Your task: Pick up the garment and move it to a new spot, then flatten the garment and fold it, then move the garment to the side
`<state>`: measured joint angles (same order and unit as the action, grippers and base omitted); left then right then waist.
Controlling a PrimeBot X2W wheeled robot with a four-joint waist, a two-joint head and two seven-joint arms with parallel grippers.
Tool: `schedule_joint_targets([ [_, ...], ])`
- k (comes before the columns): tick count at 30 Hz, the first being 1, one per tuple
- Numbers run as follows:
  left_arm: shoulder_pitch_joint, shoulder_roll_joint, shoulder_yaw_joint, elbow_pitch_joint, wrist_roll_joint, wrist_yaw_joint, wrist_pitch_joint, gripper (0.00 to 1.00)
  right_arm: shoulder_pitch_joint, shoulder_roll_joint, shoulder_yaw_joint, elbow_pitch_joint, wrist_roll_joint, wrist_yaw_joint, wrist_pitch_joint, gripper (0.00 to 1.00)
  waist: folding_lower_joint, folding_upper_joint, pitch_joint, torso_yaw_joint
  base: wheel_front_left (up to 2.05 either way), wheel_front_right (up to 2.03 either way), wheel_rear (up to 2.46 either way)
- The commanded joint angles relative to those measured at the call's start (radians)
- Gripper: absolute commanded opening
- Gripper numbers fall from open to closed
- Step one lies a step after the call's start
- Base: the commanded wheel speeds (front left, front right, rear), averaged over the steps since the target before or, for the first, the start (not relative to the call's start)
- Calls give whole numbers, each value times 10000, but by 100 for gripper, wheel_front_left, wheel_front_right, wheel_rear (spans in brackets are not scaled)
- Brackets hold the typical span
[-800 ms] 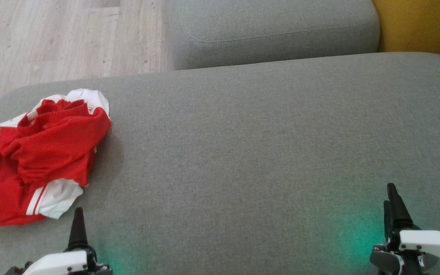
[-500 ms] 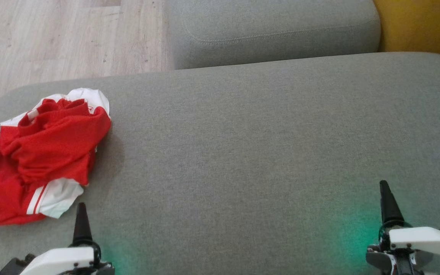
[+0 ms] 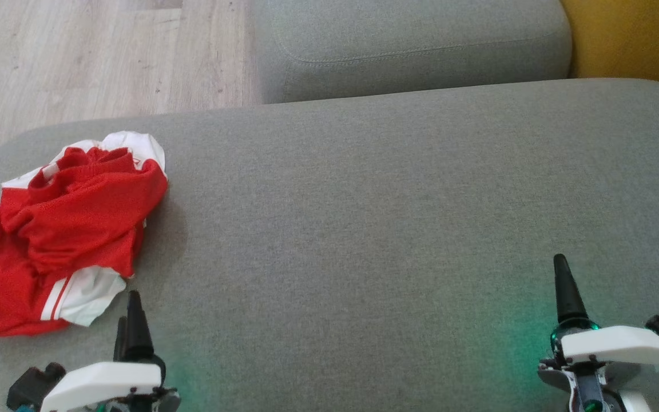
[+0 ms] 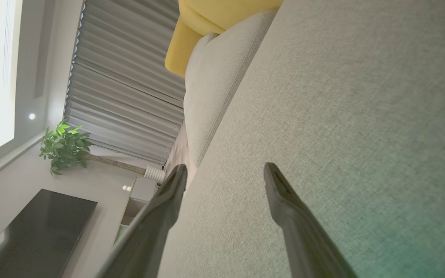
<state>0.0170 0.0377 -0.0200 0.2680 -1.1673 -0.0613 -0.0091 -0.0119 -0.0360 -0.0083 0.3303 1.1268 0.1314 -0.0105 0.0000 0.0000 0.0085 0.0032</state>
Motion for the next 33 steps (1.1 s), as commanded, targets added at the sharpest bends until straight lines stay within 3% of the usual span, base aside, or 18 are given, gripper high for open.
schedule_joint_targets([
  [1,-513,73,21,-412,333,43,-116,100,-483,-69,154,-381,-339,-3,-113,100,0,0,-5,-1,0,0,0],
  [33,-622,93,-804,-944,4203,498,-1034,100,-694,-97,1087,-588,-4416,-4,-1027,100,0,0,-102,45,0,0,0],
])
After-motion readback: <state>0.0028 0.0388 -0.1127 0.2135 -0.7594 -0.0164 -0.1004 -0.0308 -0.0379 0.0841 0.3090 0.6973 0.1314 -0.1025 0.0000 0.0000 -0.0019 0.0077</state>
